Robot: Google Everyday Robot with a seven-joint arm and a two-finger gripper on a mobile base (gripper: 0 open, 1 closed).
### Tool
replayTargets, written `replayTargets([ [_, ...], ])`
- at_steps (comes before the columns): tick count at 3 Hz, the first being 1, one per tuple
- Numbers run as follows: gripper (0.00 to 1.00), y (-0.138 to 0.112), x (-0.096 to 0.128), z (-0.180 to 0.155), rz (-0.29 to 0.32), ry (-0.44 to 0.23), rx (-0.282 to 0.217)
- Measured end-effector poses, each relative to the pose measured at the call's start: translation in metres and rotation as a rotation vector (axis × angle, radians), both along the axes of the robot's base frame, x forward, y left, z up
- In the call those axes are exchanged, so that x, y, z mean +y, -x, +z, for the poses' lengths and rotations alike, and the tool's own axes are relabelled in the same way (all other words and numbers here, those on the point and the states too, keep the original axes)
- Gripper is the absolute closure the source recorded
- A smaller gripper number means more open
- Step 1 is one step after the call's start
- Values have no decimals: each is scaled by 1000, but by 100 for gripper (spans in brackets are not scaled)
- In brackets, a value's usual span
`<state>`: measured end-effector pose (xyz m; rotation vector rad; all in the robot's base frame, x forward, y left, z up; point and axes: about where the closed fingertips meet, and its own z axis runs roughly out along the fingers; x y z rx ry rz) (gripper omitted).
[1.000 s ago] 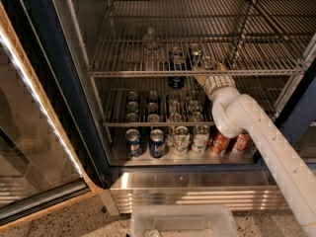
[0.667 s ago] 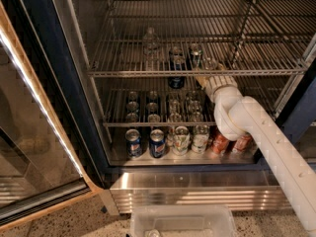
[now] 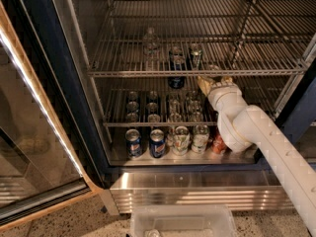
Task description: Pick green can from middle shelf of fridge
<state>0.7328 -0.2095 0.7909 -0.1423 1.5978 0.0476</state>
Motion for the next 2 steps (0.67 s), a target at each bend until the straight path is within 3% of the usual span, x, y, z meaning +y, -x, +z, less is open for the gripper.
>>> replayTargets([
  [2,100,22,1,-2,-7,0,3],
])
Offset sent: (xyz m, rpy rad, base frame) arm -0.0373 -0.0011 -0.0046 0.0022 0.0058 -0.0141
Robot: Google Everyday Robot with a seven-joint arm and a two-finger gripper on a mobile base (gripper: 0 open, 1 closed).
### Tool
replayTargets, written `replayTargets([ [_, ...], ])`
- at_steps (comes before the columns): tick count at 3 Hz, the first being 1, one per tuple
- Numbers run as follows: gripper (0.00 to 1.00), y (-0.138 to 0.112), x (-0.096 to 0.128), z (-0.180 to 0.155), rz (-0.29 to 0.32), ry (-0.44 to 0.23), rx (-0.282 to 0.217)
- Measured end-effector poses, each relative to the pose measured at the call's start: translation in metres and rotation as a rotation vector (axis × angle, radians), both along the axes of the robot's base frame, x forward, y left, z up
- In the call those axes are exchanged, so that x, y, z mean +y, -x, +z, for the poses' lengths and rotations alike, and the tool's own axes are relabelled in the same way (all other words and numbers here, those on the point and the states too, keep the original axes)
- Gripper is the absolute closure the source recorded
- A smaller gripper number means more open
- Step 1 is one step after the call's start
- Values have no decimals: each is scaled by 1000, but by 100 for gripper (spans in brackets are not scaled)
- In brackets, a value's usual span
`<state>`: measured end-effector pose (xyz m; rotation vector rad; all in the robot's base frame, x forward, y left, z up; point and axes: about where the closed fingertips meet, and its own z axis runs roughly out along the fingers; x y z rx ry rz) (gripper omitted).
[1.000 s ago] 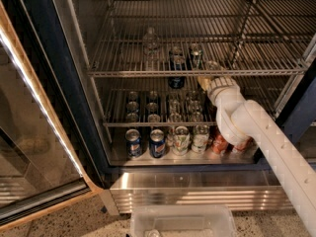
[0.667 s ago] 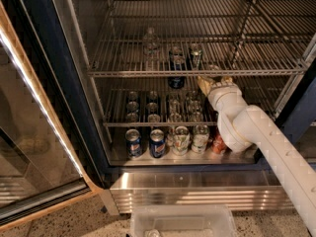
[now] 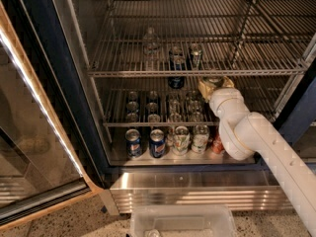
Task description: Pick green can from middle shelf of fridge
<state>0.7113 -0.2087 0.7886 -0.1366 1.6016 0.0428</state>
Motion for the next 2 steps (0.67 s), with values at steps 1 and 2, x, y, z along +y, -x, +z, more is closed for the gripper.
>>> replayTargets([
  [1,100,14,0,0,-5,0,0],
  [2,100,29,-1,1,-14,-1,-4],
])
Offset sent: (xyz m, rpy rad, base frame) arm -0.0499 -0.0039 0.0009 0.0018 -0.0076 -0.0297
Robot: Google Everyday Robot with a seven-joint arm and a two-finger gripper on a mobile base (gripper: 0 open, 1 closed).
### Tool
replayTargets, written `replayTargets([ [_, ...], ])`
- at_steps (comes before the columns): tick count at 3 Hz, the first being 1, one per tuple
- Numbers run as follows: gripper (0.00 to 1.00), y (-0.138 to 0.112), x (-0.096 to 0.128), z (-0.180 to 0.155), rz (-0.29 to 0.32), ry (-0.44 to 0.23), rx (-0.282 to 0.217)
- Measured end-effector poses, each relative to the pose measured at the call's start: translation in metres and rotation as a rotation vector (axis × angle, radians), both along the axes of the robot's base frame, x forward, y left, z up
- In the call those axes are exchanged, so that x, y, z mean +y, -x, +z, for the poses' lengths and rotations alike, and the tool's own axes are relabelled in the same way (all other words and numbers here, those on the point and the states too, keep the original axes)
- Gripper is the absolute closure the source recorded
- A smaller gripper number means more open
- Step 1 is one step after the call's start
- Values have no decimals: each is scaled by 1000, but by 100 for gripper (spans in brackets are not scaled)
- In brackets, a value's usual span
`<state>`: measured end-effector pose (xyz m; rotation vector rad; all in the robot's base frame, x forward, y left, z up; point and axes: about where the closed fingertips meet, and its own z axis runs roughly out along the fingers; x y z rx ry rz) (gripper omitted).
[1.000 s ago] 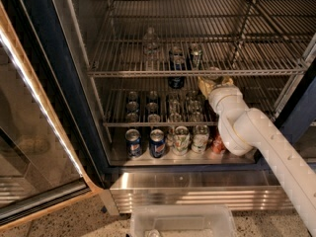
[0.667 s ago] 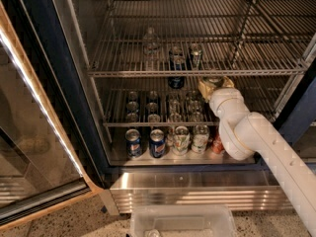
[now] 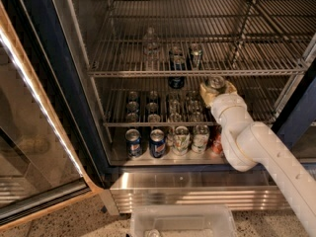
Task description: Pick green can from middle shelf of fridge
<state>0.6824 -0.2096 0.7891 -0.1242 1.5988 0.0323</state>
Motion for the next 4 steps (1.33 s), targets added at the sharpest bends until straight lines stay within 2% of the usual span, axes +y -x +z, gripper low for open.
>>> replayTargets([
  [4,100,50,-14,15,-51,-28,-46],
])
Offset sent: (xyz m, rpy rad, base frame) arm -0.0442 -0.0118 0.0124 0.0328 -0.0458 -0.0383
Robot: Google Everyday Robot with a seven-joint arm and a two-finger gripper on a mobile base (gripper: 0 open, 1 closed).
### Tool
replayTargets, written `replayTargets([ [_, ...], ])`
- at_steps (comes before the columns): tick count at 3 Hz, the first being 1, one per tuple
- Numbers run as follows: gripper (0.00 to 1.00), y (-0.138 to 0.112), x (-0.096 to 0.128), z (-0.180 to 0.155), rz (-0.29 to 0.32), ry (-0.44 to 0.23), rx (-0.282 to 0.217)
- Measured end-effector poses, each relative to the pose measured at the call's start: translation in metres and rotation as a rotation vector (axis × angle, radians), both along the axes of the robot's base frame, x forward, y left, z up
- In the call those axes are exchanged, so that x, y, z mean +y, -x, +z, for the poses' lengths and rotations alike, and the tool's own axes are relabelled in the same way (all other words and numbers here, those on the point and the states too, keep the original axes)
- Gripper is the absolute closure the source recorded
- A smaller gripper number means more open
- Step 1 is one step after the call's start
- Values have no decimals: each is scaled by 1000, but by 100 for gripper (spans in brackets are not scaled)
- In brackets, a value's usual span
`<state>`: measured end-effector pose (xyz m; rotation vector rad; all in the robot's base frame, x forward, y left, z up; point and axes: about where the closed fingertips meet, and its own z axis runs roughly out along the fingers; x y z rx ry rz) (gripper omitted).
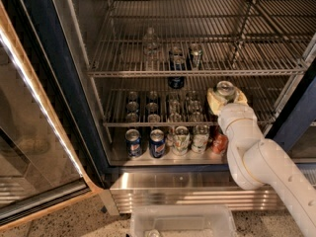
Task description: Pick green can from middle shelf of fridge
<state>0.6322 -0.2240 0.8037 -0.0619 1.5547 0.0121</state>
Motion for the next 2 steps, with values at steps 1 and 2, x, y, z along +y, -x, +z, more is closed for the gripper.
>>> replayTargets([
  [1,100,22,-10,3,-40,-12,0],
  [2,100,23,-10,2,-40,-12,0],
])
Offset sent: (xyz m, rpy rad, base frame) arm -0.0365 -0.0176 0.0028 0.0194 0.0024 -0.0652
